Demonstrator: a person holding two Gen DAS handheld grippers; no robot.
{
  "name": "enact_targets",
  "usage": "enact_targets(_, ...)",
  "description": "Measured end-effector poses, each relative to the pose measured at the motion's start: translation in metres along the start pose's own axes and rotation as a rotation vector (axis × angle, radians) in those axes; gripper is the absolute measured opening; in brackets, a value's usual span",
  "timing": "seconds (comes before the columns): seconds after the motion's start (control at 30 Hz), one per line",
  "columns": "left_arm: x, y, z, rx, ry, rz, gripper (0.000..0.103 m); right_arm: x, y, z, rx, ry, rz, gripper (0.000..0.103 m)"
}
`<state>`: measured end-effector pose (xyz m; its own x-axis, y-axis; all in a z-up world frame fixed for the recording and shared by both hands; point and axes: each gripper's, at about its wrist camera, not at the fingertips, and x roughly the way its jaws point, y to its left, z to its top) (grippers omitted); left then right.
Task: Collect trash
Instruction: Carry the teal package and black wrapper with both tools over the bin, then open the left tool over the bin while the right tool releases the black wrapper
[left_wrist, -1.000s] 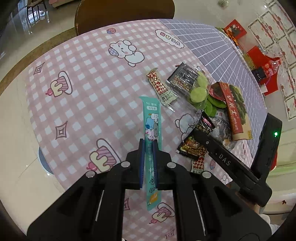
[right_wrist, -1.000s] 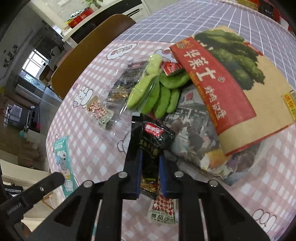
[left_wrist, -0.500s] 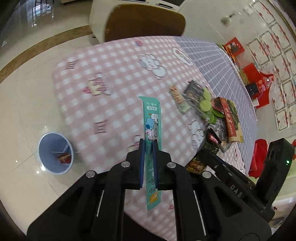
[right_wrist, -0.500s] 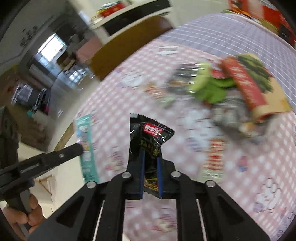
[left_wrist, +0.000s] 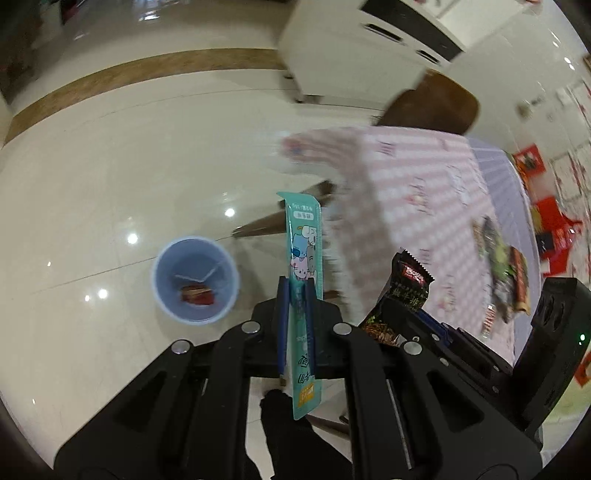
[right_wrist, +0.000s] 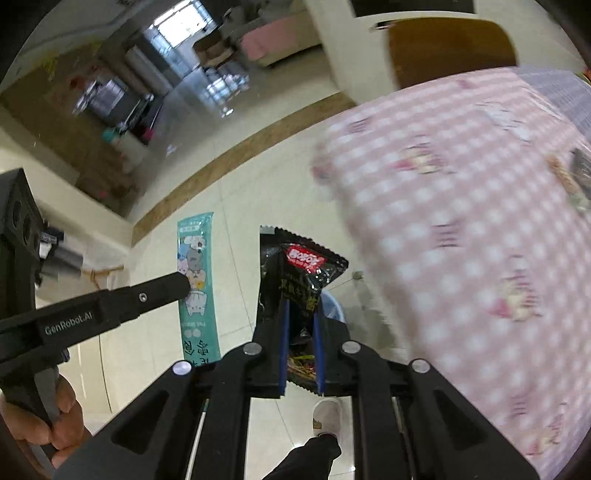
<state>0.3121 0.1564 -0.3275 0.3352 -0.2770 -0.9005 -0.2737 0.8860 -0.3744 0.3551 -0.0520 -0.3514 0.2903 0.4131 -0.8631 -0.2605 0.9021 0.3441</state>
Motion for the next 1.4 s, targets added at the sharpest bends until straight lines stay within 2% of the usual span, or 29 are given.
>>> enact_targets(0.13, 0.003, 0.04, 0.004, -0.042, 0.009, 0.013, 0.008, 0.027, 0.035, 0.0, -0.04, 0.037, -0.007, 0.012)
enact_targets(0.33, 0.01, 0.075, 0.016, -0.064, 0.025, 0.013, 0.008, 0.046, 0.06, -0.004, -0.047, 0.069, -0.018, 0.012)
enact_targets(0.47, 0.012, 0.085, 0.022, -0.071, 0.035, -0.002, 0.009, 0.051, 0.064, -0.011, -0.035, 0.086, -0.027, 0.012)
enact_targets(0.63, 0.022, 0.094, 0.022, -0.086, 0.097, -0.016, 0.009, 0.055, 0.068, -0.015, -0.021, 0.098, -0.039, 0.012)
enact_targets(0.93, 0.021, 0.107, 0.021, -0.115, 0.107, -0.017, 0.009, 0.069, 0.068, -0.009, -0.017, 0.116, -0.041, 0.012)
enact_targets(1.37, 0.015, 0.138, 0.008, -0.17, 0.128, 0.051, 0.01, 0.084, 0.09, -0.014, -0.045, 0.153, -0.032, 0.012)
enact_targets(1.4, 0.014, 0.14, 0.007, -0.174, 0.13, 0.053, 0.014, 0.086, 0.093, -0.014, -0.048, 0.156, -0.03, 0.012)
